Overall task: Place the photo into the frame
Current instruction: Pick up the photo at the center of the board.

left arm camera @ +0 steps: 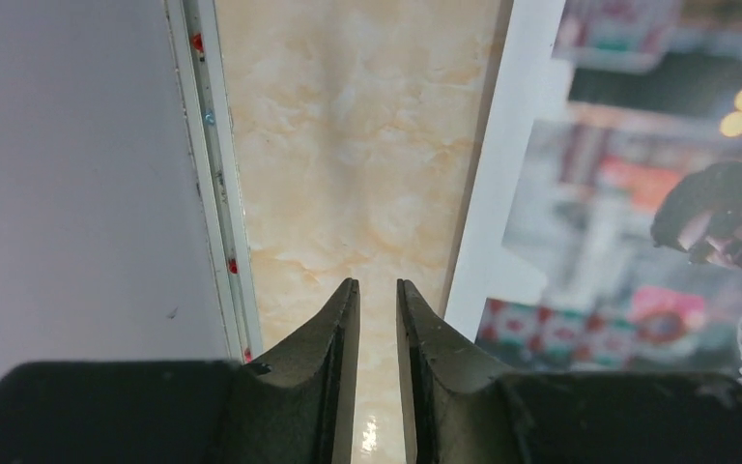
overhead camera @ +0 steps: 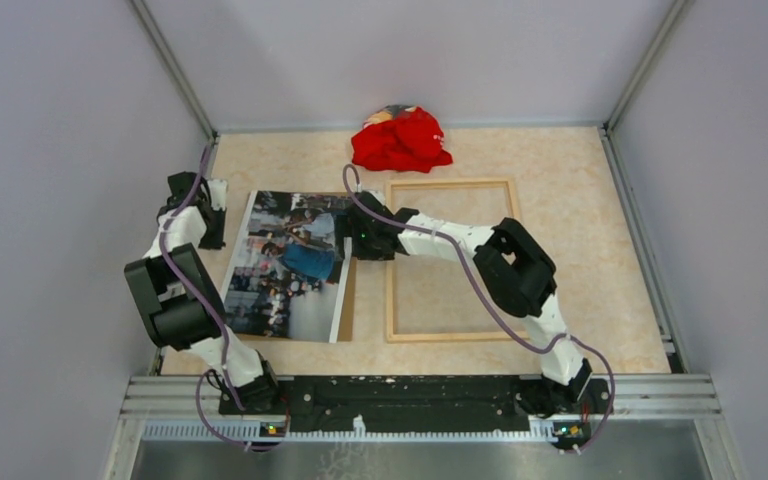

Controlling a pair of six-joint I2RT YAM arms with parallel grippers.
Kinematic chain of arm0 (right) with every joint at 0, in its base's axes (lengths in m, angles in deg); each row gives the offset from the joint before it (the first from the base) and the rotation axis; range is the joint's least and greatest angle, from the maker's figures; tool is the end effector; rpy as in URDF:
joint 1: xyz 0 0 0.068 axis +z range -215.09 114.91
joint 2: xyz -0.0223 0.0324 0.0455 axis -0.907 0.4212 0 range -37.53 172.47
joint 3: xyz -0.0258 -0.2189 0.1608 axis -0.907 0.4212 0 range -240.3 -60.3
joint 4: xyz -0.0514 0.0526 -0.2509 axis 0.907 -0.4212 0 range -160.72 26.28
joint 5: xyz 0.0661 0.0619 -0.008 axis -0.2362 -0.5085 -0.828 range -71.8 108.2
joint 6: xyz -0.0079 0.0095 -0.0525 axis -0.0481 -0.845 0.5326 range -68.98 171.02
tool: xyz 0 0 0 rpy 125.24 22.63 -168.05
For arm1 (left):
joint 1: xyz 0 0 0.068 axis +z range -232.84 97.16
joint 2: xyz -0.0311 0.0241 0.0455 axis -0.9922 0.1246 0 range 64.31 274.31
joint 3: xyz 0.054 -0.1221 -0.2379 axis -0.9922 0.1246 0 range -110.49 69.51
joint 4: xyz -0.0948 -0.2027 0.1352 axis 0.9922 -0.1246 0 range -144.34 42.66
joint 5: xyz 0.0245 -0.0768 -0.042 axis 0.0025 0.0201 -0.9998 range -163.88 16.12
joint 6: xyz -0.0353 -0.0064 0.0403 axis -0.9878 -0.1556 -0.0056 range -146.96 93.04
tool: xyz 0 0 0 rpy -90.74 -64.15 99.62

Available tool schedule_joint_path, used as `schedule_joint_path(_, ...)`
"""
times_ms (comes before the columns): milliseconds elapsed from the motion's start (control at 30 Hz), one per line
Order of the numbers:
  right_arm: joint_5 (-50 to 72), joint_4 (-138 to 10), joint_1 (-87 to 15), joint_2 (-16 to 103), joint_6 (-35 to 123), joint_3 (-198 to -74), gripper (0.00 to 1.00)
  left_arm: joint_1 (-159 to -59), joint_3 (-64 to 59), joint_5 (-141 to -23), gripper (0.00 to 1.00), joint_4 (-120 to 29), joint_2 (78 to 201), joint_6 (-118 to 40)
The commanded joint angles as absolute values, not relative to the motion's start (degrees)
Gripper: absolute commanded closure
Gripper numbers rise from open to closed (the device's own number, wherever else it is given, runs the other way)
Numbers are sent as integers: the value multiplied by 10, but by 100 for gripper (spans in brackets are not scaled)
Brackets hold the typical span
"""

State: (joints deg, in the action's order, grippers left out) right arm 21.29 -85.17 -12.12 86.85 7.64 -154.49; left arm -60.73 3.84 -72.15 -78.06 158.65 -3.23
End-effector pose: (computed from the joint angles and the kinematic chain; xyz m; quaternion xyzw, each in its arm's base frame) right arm 0.2900 0.3812 0.1741 -0.0701 0.9416 0.2278 0.2381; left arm 0.3142 0.1288 0.2175 0.0096 0.9644 0.1163 0.2374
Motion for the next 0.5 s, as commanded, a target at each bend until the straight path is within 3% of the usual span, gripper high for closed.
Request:
schedule_joint_path(0, 231, -830, -124, 862, 64, -1540, 3, -607, 52, -708, 73, -721, 1605, -30)
schedule_joint_path(467, 159, -770, -137, 903, 0, -1514, 3, -648, 89, -780, 74, -701, 1635, -52)
